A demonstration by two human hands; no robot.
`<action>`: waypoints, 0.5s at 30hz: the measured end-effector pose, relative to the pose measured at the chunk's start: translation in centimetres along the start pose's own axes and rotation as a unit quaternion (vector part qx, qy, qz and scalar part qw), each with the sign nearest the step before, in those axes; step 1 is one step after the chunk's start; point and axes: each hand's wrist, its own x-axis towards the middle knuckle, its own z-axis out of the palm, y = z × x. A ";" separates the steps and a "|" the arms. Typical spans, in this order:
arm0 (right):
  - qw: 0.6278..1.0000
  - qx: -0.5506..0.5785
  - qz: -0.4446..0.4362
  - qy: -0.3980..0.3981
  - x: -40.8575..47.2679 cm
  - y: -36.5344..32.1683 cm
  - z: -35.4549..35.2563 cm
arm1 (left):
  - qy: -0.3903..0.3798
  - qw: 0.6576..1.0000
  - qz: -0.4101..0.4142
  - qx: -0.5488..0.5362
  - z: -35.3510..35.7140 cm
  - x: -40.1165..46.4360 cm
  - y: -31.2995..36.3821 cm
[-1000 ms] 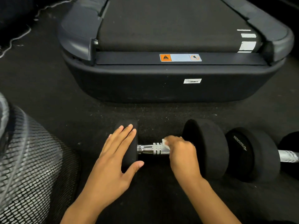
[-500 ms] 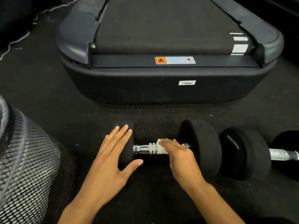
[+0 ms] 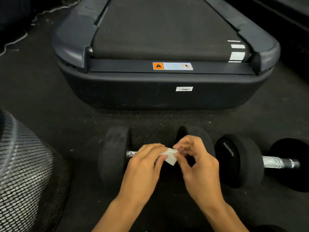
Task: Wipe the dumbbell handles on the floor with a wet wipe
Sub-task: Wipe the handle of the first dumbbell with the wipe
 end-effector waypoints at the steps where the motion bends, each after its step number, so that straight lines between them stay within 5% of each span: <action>1: 0.999 -0.040 -0.020 0.016 0.3 0.3 -0.6 | -0.005 1.000 0.001 0.017 0.8 0.2 -0.4; 5: 0.976 -0.218 -0.021 0.017 1.6 2.9 -1.8 | -0.065 0.994 0.006 0.091 3.8 0.0 -2.2; 9: 0.979 -0.194 0.047 -0.030 1.1 5.1 -0.8 | -0.093 0.990 0.052 0.097 4.8 -0.6 -3.2; 13: 0.977 -0.213 0.030 -0.010 0.6 5.8 -0.3 | -0.071 0.987 0.104 0.103 5.5 0.3 -3.8; 15: 0.977 -0.212 0.024 -0.005 0.6 5.9 -0.1 | -0.120 0.983 0.093 0.107 5.8 1.6 -2.7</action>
